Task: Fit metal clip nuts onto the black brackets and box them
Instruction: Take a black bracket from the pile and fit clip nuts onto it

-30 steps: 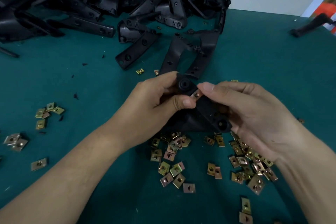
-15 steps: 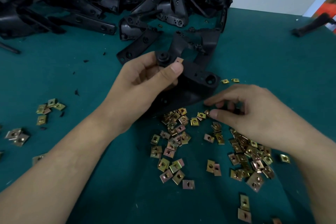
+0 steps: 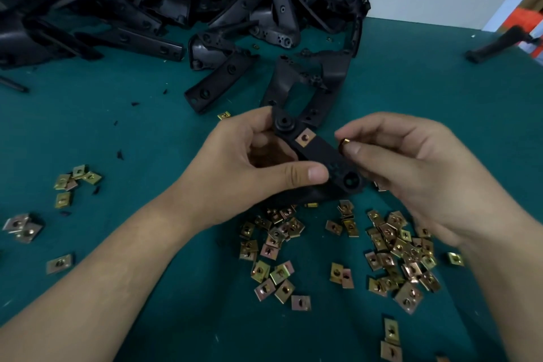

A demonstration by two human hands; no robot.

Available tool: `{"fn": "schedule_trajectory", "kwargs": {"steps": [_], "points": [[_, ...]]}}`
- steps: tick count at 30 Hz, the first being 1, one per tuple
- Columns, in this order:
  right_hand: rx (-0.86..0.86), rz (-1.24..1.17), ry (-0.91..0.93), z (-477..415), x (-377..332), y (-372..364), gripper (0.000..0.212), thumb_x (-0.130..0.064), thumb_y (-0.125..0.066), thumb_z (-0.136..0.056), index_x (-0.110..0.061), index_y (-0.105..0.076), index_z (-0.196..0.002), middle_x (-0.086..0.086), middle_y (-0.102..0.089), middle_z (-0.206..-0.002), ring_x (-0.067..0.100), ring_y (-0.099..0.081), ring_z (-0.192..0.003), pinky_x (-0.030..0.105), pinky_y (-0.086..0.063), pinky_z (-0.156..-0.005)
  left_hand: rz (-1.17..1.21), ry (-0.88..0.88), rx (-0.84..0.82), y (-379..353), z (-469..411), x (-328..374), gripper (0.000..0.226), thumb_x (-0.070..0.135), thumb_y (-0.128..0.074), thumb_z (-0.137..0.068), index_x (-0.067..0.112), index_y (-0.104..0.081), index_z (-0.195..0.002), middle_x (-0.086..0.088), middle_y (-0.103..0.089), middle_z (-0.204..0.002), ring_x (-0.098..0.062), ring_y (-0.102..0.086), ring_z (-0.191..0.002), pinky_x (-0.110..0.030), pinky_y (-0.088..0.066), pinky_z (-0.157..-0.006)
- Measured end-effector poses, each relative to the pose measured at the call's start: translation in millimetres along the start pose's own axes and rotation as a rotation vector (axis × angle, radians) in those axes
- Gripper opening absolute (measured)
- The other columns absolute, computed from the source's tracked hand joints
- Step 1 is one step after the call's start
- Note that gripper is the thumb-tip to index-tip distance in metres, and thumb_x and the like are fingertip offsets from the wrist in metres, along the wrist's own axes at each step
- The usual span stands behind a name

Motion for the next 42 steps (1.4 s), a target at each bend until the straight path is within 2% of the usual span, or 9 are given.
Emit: {"fn": "schedule_trajectory", "kwargs": {"steps": [3, 5, 10, 16, 23, 26, 35, 42], "points": [[-0.014, -0.243, -0.053, 1.4, -1.4, -3.4, 0.024, -0.027, -0.079, -0.062, -0.017, -0.08, -0.084, 0.004, -0.073, -0.084, 0.013, -0.069, -0.08, 0.02, -0.057, -0.075, -0.004, -0.002, 0.005, -0.3, -0.2, 0.2, 0.037, 0.026, -0.082, -0.074, 0.007, -0.07, -0.104, -0.008, -0.078, -0.096, -0.023, -0.075, -0.089, -0.034, -0.061, -0.081], [-0.012, -0.289, -0.069, 1.2, -1.2, -4.4, 0.021, -0.025, -0.08, -0.06, -0.017, -0.08, -0.079, 0.003, -0.073, -0.08, 0.011, -0.069, -0.076, 0.02, -0.057, -0.075, -0.015, -0.006, 0.001, -0.3, -0.5, 0.6, 0.038, 0.027, -0.082, -0.075, 0.008, -0.07, -0.105, -0.006, -0.078, -0.097, -0.022, -0.075, -0.09, -0.035, -0.061, -0.081], [-0.036, -0.337, -0.14, 2.1, -0.7, -1.6, 0.03, -0.019, -0.081, -0.059, -0.022, -0.08, -0.089, 0.004, -0.073, -0.087, 0.01, -0.071, -0.081, 0.021, -0.057, -0.073, 0.014, -0.006, -0.008, -1.3, -0.8, 2.4, 0.033, 0.026, -0.082, -0.075, 0.014, -0.071, -0.104, 0.001, -0.079, -0.096, -0.014, -0.075, -0.089, -0.022, -0.057, -0.076], [-0.037, -0.302, -0.18, 3.2, -0.4, 0.7, 0.018, -0.023, -0.081, -0.059, -0.021, -0.076, -0.076, 0.007, -0.073, -0.085, 0.013, -0.07, -0.077, 0.023, -0.059, -0.071, 0.005, 0.0, -0.002, -1.4, -0.3, 3.5, 0.031, 0.027, -0.082, -0.075, 0.014, -0.071, -0.101, 0.0, -0.079, -0.095, -0.014, -0.075, -0.088, -0.022, -0.058, -0.076], [-0.118, -0.33, -0.197, 6.4, -5.4, 3.1, 0.028, -0.015, -0.078, -0.063, -0.013, -0.082, -0.09, 0.008, -0.076, -0.087, 0.015, -0.072, -0.083, 0.022, -0.057, -0.077, -0.007, 0.01, 0.0, -1.7, 0.2, 2.6, 0.037, 0.029, -0.082, -0.074, 0.015, -0.071, -0.107, -0.001, -0.078, -0.097, -0.017, -0.075, -0.09, -0.027, -0.06, -0.079], [-0.133, -0.324, -0.194, 6.4, -6.6, 1.1, 0.028, -0.016, -0.078, -0.063, -0.015, -0.082, -0.091, 0.006, -0.076, -0.089, 0.014, -0.072, -0.083, 0.022, -0.057, -0.075, -0.016, 0.014, -0.002, -1.6, 0.4, 1.5, 0.04, 0.03, -0.082, -0.073, 0.013, -0.07, -0.108, 0.0, -0.078, -0.098, -0.017, -0.075, -0.091, -0.03, -0.06, -0.081], [-0.001, -0.349, -0.196, 4.0, -5.0, -4.1, 0.022, -0.021, -0.081, -0.057, -0.016, -0.079, -0.078, 0.004, -0.073, -0.077, 0.012, -0.07, -0.07, 0.021, -0.057, -0.065, -0.023, 0.006, 0.014, -1.4, -1.0, 2.2, 0.03, 0.031, -0.082, -0.073, 0.018, -0.071, -0.098, 0.005, -0.078, -0.091, -0.01, -0.074, -0.084, -0.018, -0.055, -0.073], [-0.001, -0.32, -0.187, 6.3, -9.9, -6.8, 0.015, -0.022, -0.08, -0.057, -0.016, -0.076, -0.07, 0.005, -0.073, -0.076, 0.014, -0.07, -0.07, 0.02, -0.056, -0.064, -0.005, 0.0, 0.021, -0.5, -1.1, 1.2, 0.031, 0.031, -0.083, -0.074, 0.018, -0.071, -0.1, 0.002, -0.078, -0.093, -0.014, -0.075, -0.086, -0.023, -0.057, -0.075]]}}
Point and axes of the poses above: each hand's wrist, its own z-axis away from the middle knuckle, its own y-axis out of the back of the hand, x = y × z, the point moved 3 cm from there along -z, towards the middle knuckle
